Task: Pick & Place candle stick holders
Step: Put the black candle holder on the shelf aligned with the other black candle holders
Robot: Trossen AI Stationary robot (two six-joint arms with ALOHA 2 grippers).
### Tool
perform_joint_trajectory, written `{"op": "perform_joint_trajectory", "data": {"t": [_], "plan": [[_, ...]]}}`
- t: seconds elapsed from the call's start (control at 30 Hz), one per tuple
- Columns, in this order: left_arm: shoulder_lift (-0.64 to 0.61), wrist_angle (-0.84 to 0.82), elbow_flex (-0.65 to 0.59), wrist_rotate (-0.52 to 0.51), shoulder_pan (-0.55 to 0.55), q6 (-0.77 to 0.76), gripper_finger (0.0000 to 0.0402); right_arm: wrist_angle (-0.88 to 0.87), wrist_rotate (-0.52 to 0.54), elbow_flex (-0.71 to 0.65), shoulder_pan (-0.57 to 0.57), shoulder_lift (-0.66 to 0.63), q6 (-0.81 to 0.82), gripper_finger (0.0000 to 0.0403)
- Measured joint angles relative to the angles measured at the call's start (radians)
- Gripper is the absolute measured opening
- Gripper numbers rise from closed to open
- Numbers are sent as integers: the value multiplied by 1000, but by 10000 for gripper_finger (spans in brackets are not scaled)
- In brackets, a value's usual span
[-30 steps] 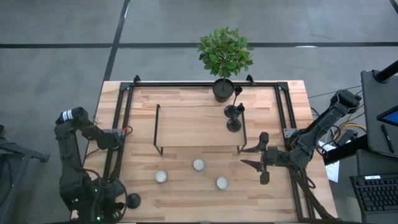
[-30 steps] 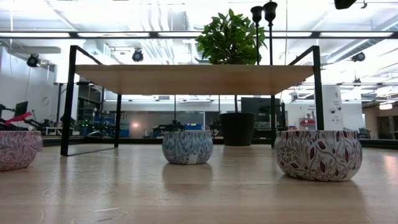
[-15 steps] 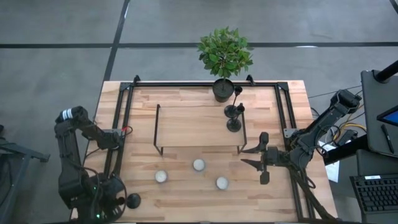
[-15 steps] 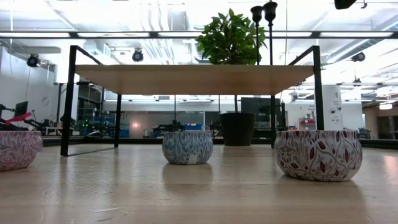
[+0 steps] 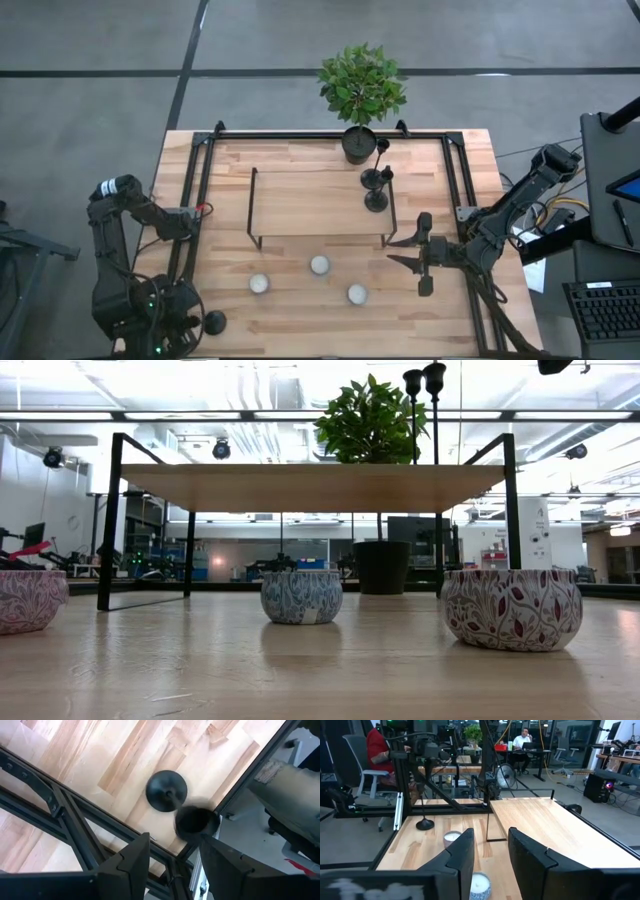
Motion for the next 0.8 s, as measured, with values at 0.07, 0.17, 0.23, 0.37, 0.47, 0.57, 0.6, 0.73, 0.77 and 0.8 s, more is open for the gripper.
{"op": "perform_joint_trajectory", "data": {"t": [0.07,0.17,0.23,0.37,0.47,0.57,0.6,0.73,0.77,0.8], "plan": [[0,5,0,7,-1,-2,167,0,0,0,0,0,0,111],[-1,-15,7,9,-2,5,167,-1,-1,0,0,1,0,107],[-4,-42,7,-36,-2,28,167,-2,-1,0,0,2,0,105],[-4,-30,6,23,-2,14,167,-1,-2,0,-1,2,1,102],[-4,-25,13,33,-14,-8,167,-1,-2,0,-1,2,1,99],[-5,29,8,44,-30,-50,167,-2,-2,0,0,2,1,97],[-4,41,6,47,-32,-52,167,-2,-2,0,0,2,1,95],[10,30,-12,40,-33,-35,167,-3,-2,0,0,2,1,91],[13,33,-20,40,-32,-27,167,-4,-2,0,0,2,1,89],[15,33,-30,37,-32,-19,167,-5,-2,0,0,2,1,88]]}}
